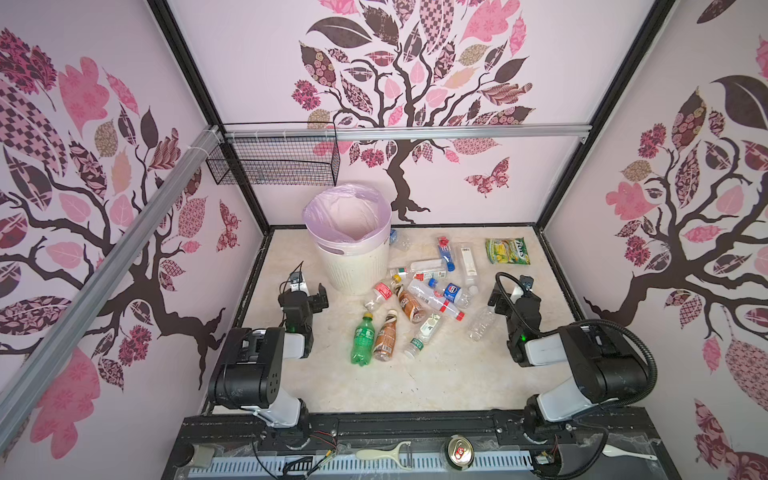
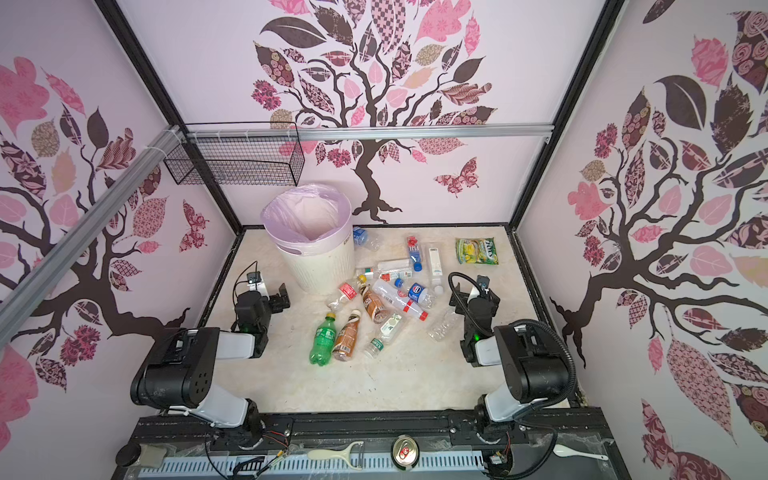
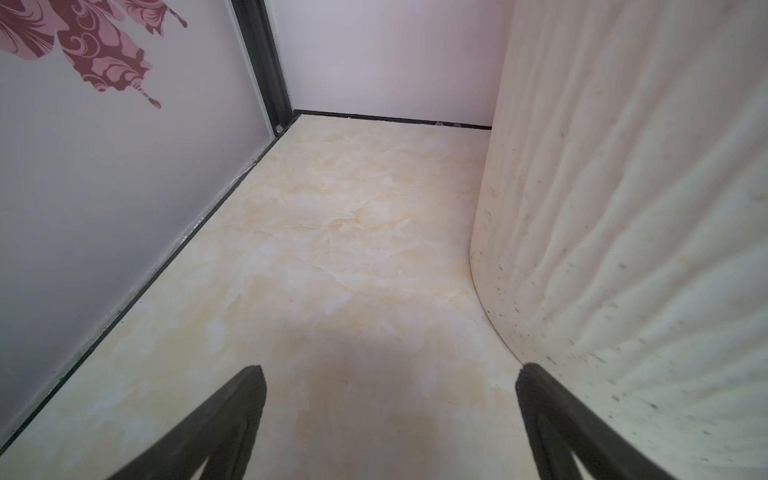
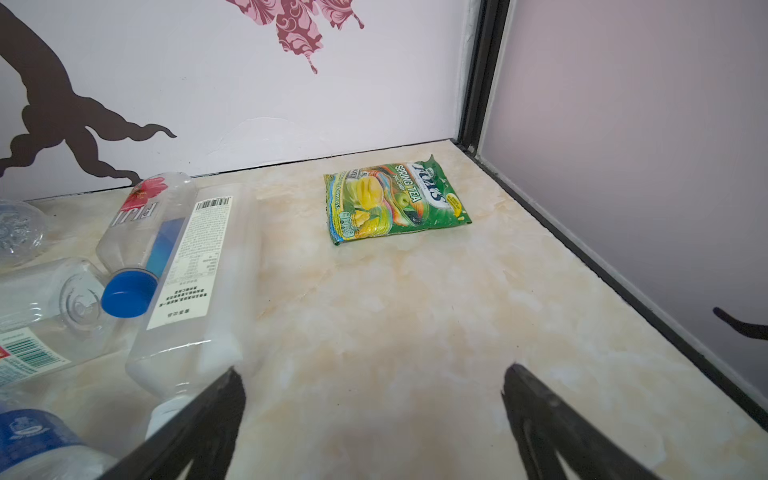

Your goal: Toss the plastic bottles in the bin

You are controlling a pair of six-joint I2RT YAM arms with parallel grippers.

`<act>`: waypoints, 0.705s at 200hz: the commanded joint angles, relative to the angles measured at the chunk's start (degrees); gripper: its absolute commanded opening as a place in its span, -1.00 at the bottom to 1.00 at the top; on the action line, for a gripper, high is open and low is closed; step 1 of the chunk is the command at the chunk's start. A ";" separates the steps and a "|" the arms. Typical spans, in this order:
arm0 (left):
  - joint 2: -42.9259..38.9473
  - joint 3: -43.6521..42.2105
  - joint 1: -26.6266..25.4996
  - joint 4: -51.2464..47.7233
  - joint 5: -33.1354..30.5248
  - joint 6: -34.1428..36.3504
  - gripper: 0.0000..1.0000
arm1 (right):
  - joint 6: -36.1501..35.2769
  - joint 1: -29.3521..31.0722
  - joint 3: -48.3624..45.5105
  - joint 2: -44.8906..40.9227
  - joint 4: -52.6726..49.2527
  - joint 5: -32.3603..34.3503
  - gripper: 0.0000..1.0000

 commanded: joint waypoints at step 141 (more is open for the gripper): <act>-0.18 -0.21 0.34 0.92 1.07 0.21 0.96 | 0.57 -0.25 0.49 0.72 1.47 -0.08 0.99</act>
